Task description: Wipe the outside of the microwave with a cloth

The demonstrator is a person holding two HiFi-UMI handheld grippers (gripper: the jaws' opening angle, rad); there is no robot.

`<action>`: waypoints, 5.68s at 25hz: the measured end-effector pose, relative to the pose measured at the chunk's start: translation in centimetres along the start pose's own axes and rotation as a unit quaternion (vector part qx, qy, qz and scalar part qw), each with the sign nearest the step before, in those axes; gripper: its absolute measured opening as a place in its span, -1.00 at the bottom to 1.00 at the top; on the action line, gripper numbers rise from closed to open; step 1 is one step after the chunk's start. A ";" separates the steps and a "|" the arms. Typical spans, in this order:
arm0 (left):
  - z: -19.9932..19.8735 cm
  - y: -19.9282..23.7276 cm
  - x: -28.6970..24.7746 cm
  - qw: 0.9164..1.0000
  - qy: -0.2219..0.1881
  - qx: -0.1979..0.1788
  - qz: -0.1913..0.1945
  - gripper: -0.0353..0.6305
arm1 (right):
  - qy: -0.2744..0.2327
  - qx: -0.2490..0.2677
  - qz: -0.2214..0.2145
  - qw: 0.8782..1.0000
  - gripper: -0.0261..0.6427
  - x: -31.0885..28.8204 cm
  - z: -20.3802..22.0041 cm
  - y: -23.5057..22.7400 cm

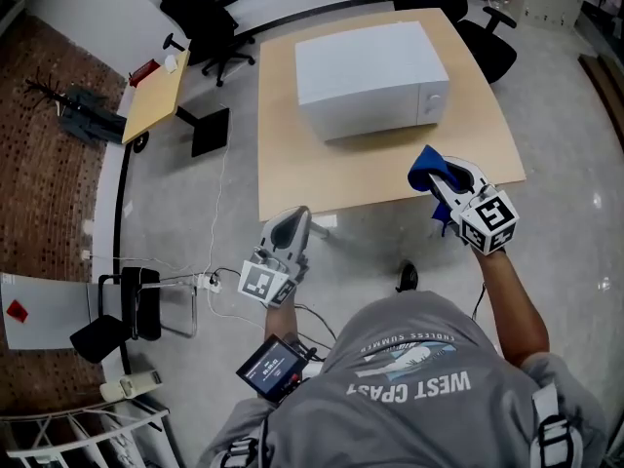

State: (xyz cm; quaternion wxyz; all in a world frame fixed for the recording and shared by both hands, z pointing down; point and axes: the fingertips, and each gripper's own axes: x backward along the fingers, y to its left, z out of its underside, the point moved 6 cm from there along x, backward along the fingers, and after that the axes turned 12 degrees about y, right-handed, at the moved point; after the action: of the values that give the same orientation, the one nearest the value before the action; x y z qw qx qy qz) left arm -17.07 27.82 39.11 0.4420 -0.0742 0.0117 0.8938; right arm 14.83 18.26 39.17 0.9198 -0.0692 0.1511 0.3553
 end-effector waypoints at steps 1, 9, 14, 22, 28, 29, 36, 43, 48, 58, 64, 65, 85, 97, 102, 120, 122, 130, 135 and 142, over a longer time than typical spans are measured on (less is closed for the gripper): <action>0.1 0.5 -0.9 1.000 0.000 0.000 -0.004 -0.82 | -0.001 0.001 -0.003 1.000 -0.72 -1.3 0.0 -1.1; 0.6 5.4 -6.4 1.000 0.014 0.018 -0.016 -0.82 | 0.002 0.009 -0.026 1.000 -0.72 -12.0 -1.3 -6.2; 1.8 9.8 -9.2 1.000 0.018 0.026 -0.003 -0.82 | 0.012 -0.002 -0.013 1.000 -0.72 -17.0 -0.7 -7.8; 2.7 15.3 -13.1 0.999 0.029 0.033 0.032 -0.82 | 0.033 0.022 0.030 0.999 -0.72 -26.4 0.9 -8.8; 6.1 18.8 -11.3 0.996 0.071 0.046 0.018 -0.82 | 0.061 0.180 0.003 0.982 -0.72 -39.0 4.2 -2.6; 6.4 19.4 -10.9 0.996 0.077 0.047 0.012 -0.82 | 0.063 0.200 -0.010 0.978 -0.72 -40.7 4.7 -1.5; 7.5 21.8 -8.6 0.994 0.099 0.053 -0.017 -0.82 | 0.075 0.283 -0.058 0.955 -0.72 -46.6 6.7 2.7; 7.8 21.5 -10.6 0.994 0.090 0.056 0.004 -0.82 | 0.107 0.283 -0.004 0.953 -0.72 -42.7 8.4 -4.2; 7.3 20.6 -12.8 0.995 0.083 0.055 0.030 -0.82 | 0.137 0.262 0.067 0.953 -0.72 -36.3 9.8 -11.4; 6.7 19.1 -15.6 0.994 0.079 0.051 0.057 -0.82 | 0.179 0.164 0.192 0.951 -0.72 -28.0 12.5 -21.0; 6.4 18.4 -16.1 0.994 0.081 0.049 0.062 -0.82 | 0.181 0.151 0.199 0.951 -0.72 -26.9 12.6 -22.1; 6.3 18.3 -16.1 0.994 0.081 0.049 0.062 -0.82 | 0.180 0.150 0.198 0.952 -0.72 -26.8 12.6 -22.1; 3.2 22.0 -18.2 0.995 0.026 0.026 0.090 -0.82 | 0.035 0.135 0.228 0.964 -0.72 -19.5 -6.0 -22.5; 1.1 22.7 -22.8 0.993 0.013 0.029 0.113 -0.82 | 0.123 0.137 0.227 0.956 -0.72 -26.8 -10.7 -34.6; 1.1 22.9 -24.8 0.993 0.018 0.031 0.108 -0.82 | 0.167 0.123 0.209 0.956 -0.72 -29.5 -7.8 -37.5; 1.8 22.3 -27.8 0.992 0.033 0.037 0.119 -0.82 | 0.236 0.099 0.175 0.951 -0.72 -32.3 -2.6 -40.3; 1.8 22.4 -27.8 0.991 0.035 0.040 0.119 -0.82 | 0.241 0.103 0.174 0.949 -0.72 -32.4 -2.8 -40.2; 2.1 22.0 -27.7 0.992 0.030 0.043 0.116 -0.82 | 0.262 0.141 0.135 0.945 -0.72 -34.4 -4.0 -37.7; 2.5 22.9 -26.6 0.993 0.023 0.045 0.109 -0.82 | 0.267 0.143 0.105 0.947 -0.72 -37.9 -4.9 -34.2; 3.1 24.4 -24.2 0.995 0.019 0.054 0.087 -0.82 | 0.265 0.157 0.065 0.949 -0.72 -42.8 -6.4 -29.4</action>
State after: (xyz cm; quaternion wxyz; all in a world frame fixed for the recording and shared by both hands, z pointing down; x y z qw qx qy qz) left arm -22.25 -5.83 44.60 0.3654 -0.0662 0.0753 0.9254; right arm 3.16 -32.00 47.67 0.8206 -0.0060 0.4476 0.3553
